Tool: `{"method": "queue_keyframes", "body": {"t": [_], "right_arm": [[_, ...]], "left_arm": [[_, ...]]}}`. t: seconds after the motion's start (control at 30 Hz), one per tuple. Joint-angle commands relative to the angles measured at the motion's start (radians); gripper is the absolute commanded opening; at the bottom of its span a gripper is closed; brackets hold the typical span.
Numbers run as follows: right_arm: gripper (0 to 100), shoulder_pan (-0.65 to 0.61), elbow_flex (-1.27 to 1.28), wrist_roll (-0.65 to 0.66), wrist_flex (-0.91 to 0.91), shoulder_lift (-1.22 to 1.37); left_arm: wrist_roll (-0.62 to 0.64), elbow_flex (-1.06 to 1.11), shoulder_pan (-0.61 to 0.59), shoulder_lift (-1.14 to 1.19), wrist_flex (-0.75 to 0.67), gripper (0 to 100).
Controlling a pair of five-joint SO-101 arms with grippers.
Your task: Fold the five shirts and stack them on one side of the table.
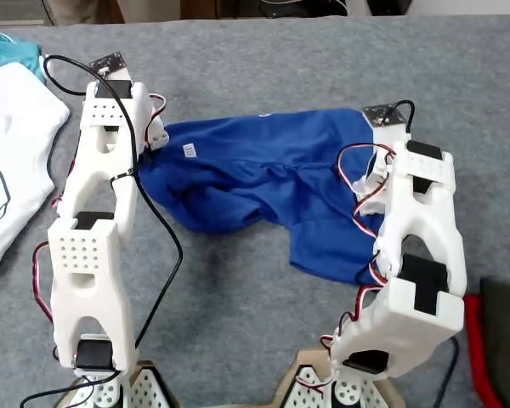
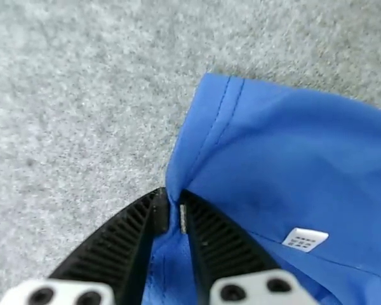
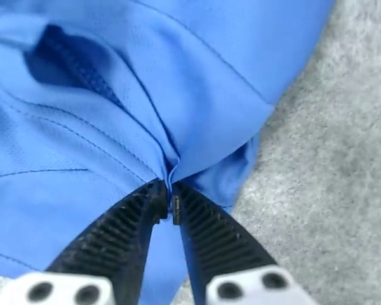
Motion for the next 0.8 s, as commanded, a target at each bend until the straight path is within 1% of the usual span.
{"method": "queue_keyframes", "body": {"t": [0.0,0.2,0.3,0.47,0.53,0.6,0.77], "right_arm": [[0.4,-0.01,0.001,0.003,-0.012,-0.059],[0.4,0.027,-0.012,0.003,-0.002,-0.088],[0.4,0.042,-0.019,0.003,0.029,-0.17],[0.4,0.025,-0.09,0.006,0.12,-0.377],[0.4,0.019,-0.15,0.041,0.163,-0.449],[0.4,0.019,-0.228,0.054,0.199,-0.495],[0.4,0.028,-0.512,0.06,0.285,-0.519]], "left_arm": [[-0.008,-0.043,0.003,-0.008,0.005,2],[-0.009,-0.052,0.005,-0.016,0.005,2],[-0.051,-0.101,0.018,-0.019,0.025,2],[-0.103,-0.377,0.037,-0.013,0.18,2],[-0.121,-0.491,0.029,-0.01,0.213,2],[-0.132,-0.591,0.031,-0.012,0.259,2],[-0.215,-0.861,0.044,-0.019,0.328,2]]}}
